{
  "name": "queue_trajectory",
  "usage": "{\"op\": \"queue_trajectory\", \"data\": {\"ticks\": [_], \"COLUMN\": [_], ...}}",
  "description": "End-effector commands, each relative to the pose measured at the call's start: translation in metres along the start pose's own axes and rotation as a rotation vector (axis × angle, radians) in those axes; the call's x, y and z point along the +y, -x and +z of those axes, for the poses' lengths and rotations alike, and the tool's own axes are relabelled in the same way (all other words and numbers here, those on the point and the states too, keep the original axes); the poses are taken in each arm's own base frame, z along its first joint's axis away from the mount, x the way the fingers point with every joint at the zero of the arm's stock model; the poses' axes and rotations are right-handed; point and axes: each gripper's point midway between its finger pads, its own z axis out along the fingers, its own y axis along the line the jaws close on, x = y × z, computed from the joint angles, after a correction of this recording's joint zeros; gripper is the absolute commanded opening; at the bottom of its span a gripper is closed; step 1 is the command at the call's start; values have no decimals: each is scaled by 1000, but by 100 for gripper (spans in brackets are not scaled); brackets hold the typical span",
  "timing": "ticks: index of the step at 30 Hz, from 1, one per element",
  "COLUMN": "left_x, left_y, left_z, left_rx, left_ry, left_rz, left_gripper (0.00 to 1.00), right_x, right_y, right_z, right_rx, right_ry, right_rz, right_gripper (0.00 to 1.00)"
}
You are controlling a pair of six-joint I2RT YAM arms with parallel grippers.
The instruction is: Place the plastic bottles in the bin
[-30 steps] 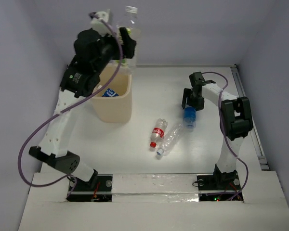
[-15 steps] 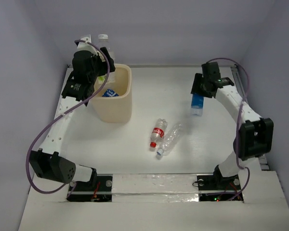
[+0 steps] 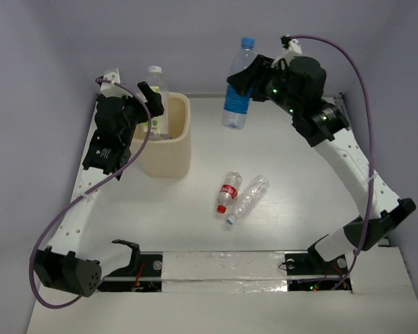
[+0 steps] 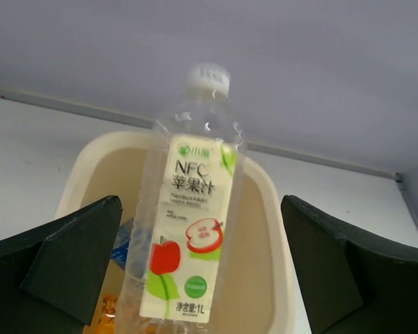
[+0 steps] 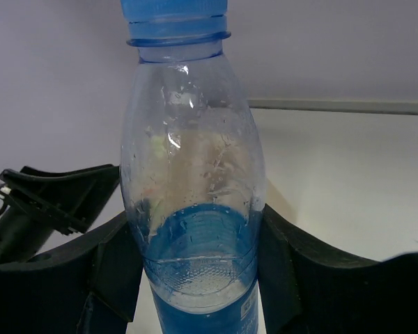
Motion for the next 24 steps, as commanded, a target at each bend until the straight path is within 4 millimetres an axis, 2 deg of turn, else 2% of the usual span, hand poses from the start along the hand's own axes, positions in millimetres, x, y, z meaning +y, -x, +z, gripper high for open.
{"op": "queue_trajectory", "data": {"ticks": [1,2,3,4,5,6,7,8,9,10,11,13,14,15,16,17,18,19,20,21,22,24], "left_x": [-14,-14,-13,-12,-11,-8,-7,-7,-7,-8,-9,-13,-14,-18,-22,-24,-28,-32,-34,-37,-40,-44], "left_y": [43,43,40,42,42,38,40,41,43,49,52,59,60,65,68,69,74,77,79,86,89,95], "left_z": [-25,-28,-29,-33,-35,-35,-39,-41,-43,-49,-51,-60,-63,-66,-70,-72,-76,-80,-82,-86,-89,-93], "left_rx": [-142,-143,-138,-146,-147,-134,-141,-142,-147,-164,-171,-178,-176,-183,-182,-178,-186,-188,-186,-197,-200,-202], "left_ry": [-61,-64,-62,-59,-54,-45,-36,-37,-38,-44,-47,-61,-67,-81,-102,-111,-126,-144,-154,-166,-179,-191], "left_rz": [-60,-64,-64,-65,-65,-61,-64,-66,-74,-82,-90,-111,-115,-124,-135,-142,-147,-154,-168,-172,-178,-185], "left_gripper": [99,99,99,99,99,99,99,99,99,98,96,93,89,87,84,74,71,68,59,54,50,48], "right_x": [61,77,85,94,101,114,125,126,133,137,140,146,148,147,146,148,150,144,149,151,151,155], "right_y": [-6,2,0,-17,-21,-13,-21,-37,-27,-30,-48,-51,-57,-74,-76,-83,-88,-104,-97,-100,-117,-121], "right_z": [30,32,37,52,57,58,61,76,78,82,93,99,103,113,117,121,124,138,139,142,152,159], "right_rx": [-25,-57,-62,-34,-26,-44,-31,-6,-44,-44,-16,-42,-40,-19,-18,-11,-10,14,-3,-9,6,-9], "right_ry": [155,191,202,218,232,257,278,274,268,269,259,247,245,232,226,221,210,191,198,188,177,173], "right_rz": [71,76,82,85,89,97,96,90,90,86,76,53,47,41,42,43,51,53,69,78,87,108], "right_gripper": [51,51,51,51,51,51,51,51,51,51,51,52,52,53,53,54,54,55,56,57,58,60]}}
